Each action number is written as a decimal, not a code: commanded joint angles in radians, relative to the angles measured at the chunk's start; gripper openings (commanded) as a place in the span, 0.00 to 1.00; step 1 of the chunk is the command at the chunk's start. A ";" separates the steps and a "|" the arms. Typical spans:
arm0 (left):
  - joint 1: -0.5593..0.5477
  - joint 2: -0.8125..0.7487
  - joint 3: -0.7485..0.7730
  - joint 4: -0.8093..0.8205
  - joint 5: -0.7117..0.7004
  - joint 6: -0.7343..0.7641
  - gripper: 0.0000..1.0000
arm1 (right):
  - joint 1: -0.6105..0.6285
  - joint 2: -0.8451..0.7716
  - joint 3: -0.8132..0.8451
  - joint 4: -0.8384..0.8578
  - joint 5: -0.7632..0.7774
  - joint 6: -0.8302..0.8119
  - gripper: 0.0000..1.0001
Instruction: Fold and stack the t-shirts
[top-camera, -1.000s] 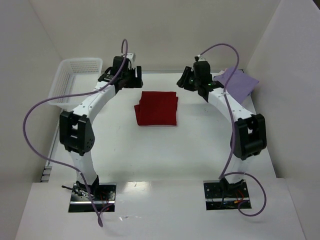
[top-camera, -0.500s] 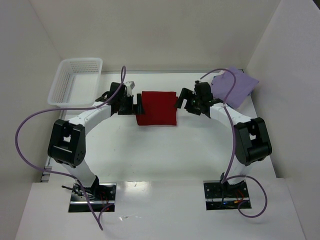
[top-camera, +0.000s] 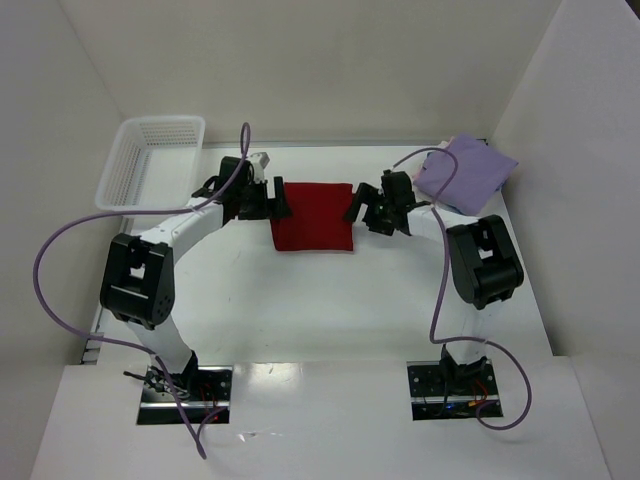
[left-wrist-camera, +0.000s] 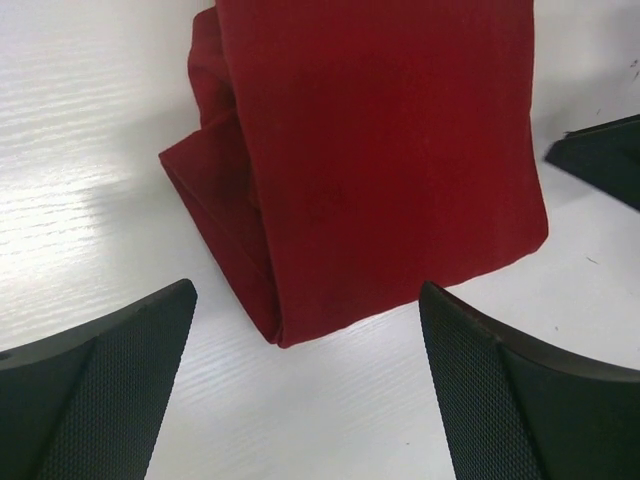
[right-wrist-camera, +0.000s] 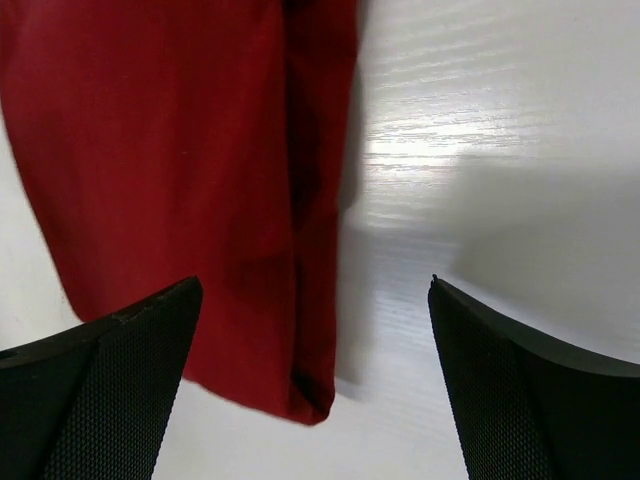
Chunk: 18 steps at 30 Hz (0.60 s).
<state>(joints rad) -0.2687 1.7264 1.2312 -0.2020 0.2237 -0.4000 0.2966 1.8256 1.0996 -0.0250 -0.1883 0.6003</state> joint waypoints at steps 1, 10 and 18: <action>0.006 0.010 0.057 0.027 0.042 -0.008 1.00 | -0.005 0.035 0.034 0.108 -0.026 0.012 0.99; 0.016 0.010 0.077 0.016 0.068 -0.008 1.00 | -0.014 0.138 0.109 0.162 -0.077 0.021 0.97; 0.025 -0.013 0.056 0.007 0.066 -0.008 1.00 | -0.014 0.271 0.163 0.123 -0.123 0.032 0.86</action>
<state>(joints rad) -0.2562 1.7336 1.2720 -0.2092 0.2729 -0.4000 0.2890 2.0407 1.2453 0.1108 -0.2989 0.6331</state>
